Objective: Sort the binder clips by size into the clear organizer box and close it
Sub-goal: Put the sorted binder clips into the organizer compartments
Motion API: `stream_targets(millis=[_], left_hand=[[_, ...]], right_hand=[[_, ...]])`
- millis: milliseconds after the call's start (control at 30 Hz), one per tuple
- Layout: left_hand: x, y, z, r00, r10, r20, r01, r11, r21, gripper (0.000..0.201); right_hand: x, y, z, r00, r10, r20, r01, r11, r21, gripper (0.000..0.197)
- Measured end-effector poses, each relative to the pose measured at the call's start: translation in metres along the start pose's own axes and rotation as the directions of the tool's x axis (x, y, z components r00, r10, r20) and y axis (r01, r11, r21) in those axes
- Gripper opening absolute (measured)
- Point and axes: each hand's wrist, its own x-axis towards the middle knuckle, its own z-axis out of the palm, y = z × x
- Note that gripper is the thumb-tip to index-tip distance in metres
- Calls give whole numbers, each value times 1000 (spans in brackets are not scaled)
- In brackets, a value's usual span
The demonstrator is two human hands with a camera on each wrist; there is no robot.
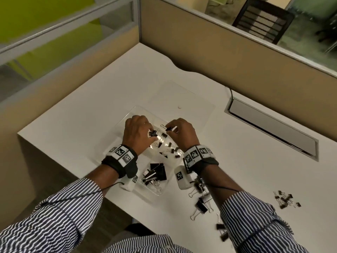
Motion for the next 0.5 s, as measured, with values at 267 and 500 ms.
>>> stream_targets(millis=[267,500], left_hand=[[-8,-5,10,998,-24,60,27,998,-50,90],[-18,40,29,995,75,70,-70,995,-68,94]], right_hand=[[7,5,9,996,-56,75,52,997,60,37],[-36,52,-21,994,-70,82,81,988,-132,54]])
